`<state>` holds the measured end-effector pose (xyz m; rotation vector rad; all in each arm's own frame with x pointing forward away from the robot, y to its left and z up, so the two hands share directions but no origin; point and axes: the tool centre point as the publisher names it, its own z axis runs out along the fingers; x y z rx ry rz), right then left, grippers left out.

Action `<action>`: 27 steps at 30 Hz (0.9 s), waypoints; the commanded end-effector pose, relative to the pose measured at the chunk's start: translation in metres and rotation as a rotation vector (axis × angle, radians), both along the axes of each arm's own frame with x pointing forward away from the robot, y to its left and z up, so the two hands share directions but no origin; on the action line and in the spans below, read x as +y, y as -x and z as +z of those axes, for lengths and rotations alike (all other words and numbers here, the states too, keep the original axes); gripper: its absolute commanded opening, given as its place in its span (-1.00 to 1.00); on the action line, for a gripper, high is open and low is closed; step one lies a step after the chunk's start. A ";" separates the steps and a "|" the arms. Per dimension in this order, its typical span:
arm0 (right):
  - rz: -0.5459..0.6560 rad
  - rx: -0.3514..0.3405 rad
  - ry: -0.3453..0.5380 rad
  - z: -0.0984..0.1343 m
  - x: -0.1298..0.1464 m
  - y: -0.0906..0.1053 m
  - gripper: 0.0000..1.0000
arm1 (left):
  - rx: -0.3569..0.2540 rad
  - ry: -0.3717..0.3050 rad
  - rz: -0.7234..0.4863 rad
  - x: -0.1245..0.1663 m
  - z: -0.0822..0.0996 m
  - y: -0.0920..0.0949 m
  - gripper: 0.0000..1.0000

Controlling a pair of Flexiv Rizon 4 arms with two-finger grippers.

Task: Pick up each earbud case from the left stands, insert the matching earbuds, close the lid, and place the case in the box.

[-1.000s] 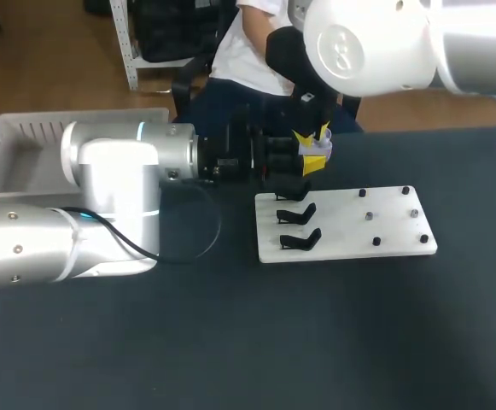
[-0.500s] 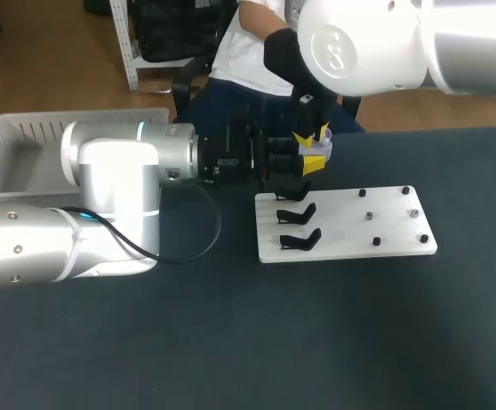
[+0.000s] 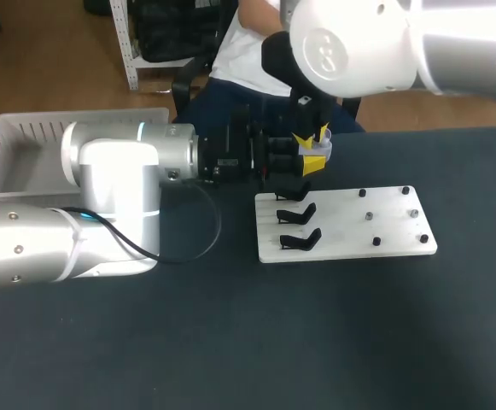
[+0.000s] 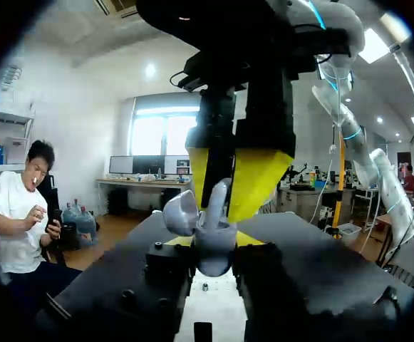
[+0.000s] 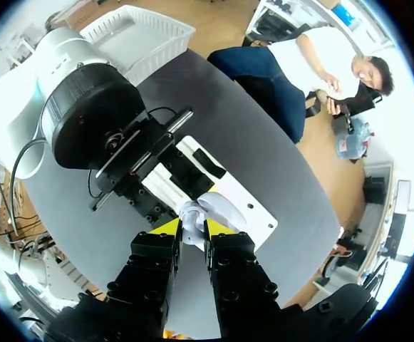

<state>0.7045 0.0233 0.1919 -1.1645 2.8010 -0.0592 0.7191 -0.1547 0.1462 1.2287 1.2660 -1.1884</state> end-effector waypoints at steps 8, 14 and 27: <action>0.004 0.007 0.014 -0.005 0.001 0.001 -1.00 | 0.001 -0.001 -0.004 -0.001 0.001 -0.001 -1.00; 0.000 0.007 0.010 -0.004 0.000 0.000 -1.00 | 0.001 -0.001 -0.004 -0.001 0.001 -0.001 -1.00; 0.003 0.004 0.004 -0.002 0.001 0.000 -0.39 | 0.001 -0.001 -0.004 -0.001 0.001 -0.001 -1.00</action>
